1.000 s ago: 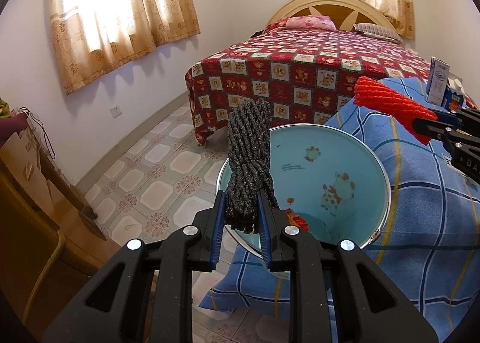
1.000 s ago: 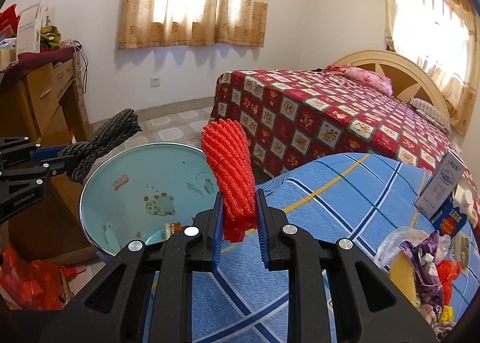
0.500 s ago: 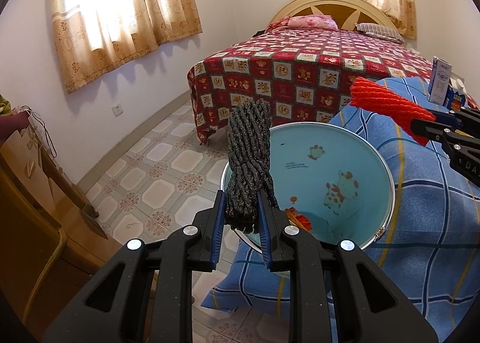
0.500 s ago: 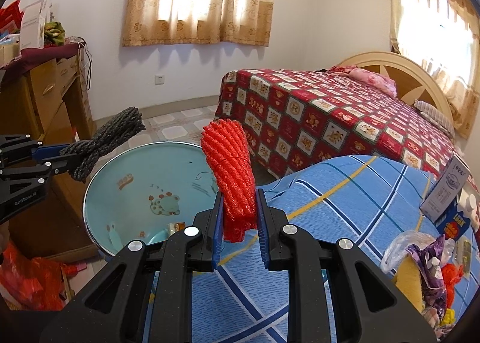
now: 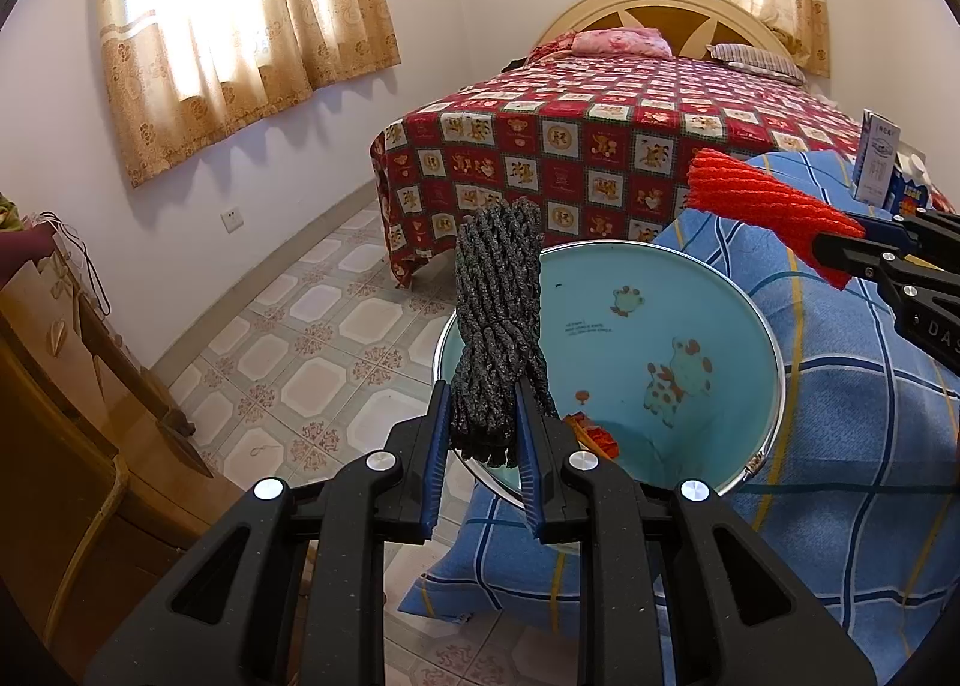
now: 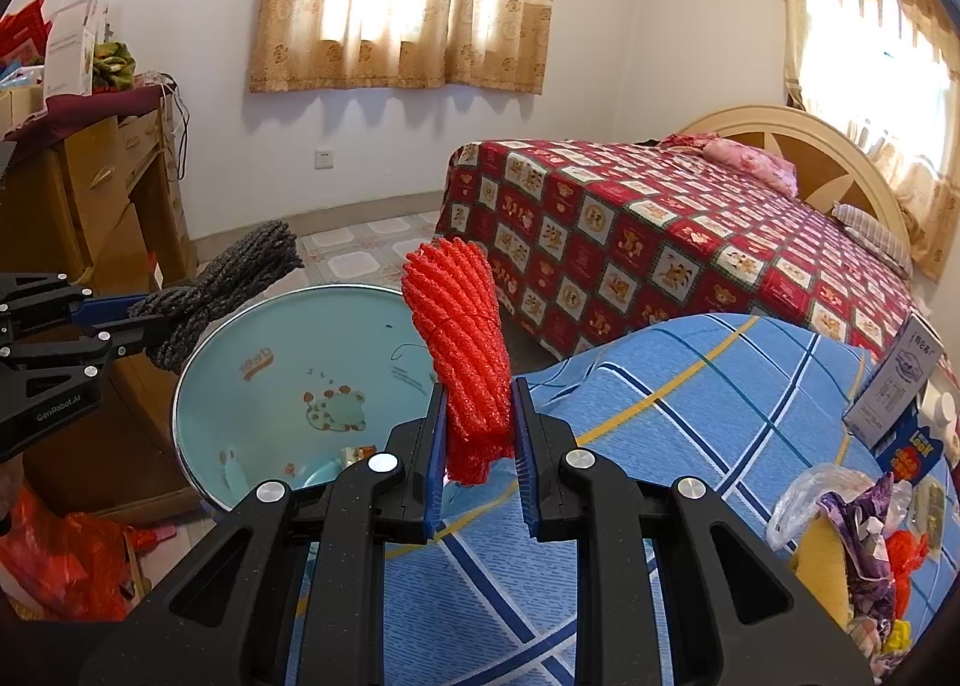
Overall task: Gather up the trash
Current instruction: 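Carry the black and red rope bundles over the blue bin with both grippers, then open both grippers to drop the rope bundles into the bin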
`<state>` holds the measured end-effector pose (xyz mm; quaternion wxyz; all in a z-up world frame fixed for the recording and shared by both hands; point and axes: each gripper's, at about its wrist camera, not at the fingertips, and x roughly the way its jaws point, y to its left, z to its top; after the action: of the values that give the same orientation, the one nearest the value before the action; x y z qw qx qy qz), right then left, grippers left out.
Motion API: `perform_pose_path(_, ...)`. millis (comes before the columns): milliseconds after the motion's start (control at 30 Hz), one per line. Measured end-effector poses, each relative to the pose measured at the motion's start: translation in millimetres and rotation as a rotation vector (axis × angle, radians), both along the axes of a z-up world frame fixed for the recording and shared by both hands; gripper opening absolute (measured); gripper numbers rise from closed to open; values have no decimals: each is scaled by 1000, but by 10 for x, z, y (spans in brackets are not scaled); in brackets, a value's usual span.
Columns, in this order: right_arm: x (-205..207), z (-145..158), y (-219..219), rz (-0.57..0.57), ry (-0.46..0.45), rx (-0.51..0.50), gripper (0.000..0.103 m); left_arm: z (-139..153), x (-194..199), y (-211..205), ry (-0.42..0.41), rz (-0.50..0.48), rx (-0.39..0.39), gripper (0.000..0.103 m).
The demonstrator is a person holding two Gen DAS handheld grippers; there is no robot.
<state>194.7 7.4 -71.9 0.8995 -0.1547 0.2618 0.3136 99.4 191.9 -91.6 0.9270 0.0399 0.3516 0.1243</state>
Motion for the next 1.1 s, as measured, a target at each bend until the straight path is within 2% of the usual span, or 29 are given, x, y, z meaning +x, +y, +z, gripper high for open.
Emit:
perform_pose_path(533,-55,28,99,24,-1,-5,21,5,-2,-2,-2,0,-2,21)
perform_pose_path(700,-80,15,126,41,1,0,24,3,7,-44,-3,-5,-9,24)
perform_pose_path(800,-80,6,118,44,0,13,39,-5,8,-79,-2,-11,-8,38)
perform_pose_path(867,-78,4,106,38,3,21,45,-5,0,-98,-8,-6,-5,56)
perform_pose_path(1100,-82,3,70,29,8,33,54,-17,0,-109,-11,5,-2,65)
